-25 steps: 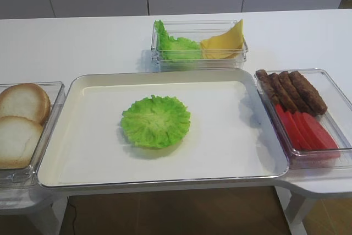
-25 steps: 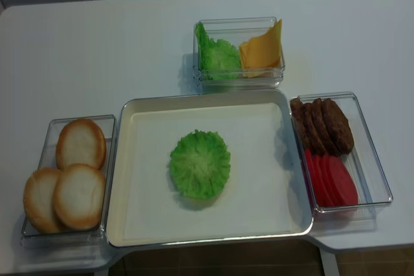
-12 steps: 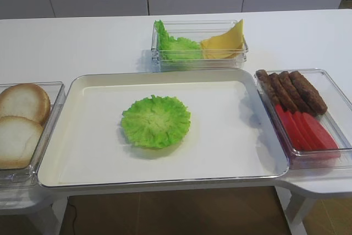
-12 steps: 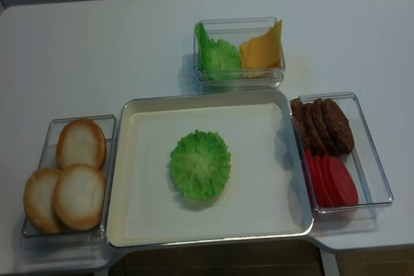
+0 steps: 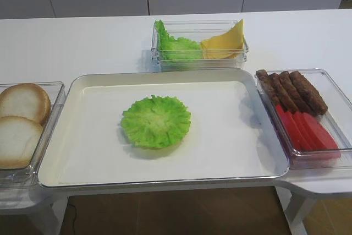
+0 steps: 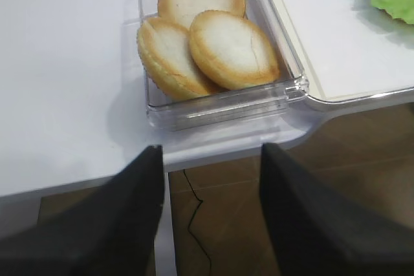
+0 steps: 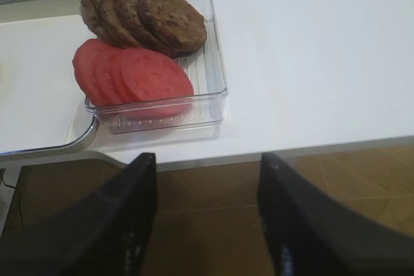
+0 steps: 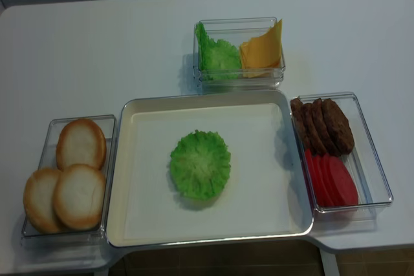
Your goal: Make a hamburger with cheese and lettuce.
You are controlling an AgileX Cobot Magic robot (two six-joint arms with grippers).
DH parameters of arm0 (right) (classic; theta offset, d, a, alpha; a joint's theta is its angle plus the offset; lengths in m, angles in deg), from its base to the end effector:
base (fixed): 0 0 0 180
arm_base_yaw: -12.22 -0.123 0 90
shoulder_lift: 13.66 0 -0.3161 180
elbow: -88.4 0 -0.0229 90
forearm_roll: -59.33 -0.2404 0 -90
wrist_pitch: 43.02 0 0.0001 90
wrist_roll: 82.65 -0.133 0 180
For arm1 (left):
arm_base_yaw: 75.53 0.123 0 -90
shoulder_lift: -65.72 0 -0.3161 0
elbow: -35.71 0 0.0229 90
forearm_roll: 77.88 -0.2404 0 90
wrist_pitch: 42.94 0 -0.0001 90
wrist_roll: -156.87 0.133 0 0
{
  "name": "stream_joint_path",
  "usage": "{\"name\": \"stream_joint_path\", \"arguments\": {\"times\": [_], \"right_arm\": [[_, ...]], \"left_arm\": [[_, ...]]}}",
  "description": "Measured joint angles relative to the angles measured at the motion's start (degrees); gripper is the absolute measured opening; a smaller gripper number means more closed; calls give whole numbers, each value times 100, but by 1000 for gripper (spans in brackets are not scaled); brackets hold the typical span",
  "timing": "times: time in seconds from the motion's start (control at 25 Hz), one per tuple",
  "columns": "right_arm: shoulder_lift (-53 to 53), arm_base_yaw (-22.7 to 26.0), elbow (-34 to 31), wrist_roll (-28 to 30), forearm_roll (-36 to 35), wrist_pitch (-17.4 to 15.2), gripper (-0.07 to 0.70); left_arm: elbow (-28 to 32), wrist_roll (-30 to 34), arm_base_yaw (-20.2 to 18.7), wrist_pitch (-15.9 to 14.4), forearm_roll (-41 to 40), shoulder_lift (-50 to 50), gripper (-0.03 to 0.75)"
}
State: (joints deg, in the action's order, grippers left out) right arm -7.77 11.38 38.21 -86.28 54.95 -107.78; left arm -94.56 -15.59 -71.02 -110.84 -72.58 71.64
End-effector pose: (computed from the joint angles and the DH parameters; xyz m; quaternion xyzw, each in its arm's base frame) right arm -0.0139 0.0090 0.2406 0.0183 0.8688 0.0573 0.4914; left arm -0.0174 -0.0128 0.2370 0.0282 0.8797 0.0039 0.4746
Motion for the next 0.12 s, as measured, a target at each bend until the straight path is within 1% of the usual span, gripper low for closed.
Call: {"name": "stream_joint_path", "arguments": {"times": [0.12], "right_arm": [[0,0,0,-11,0,0,382]], "left_arm": [[0,0,0,0,0,0,360]]}}
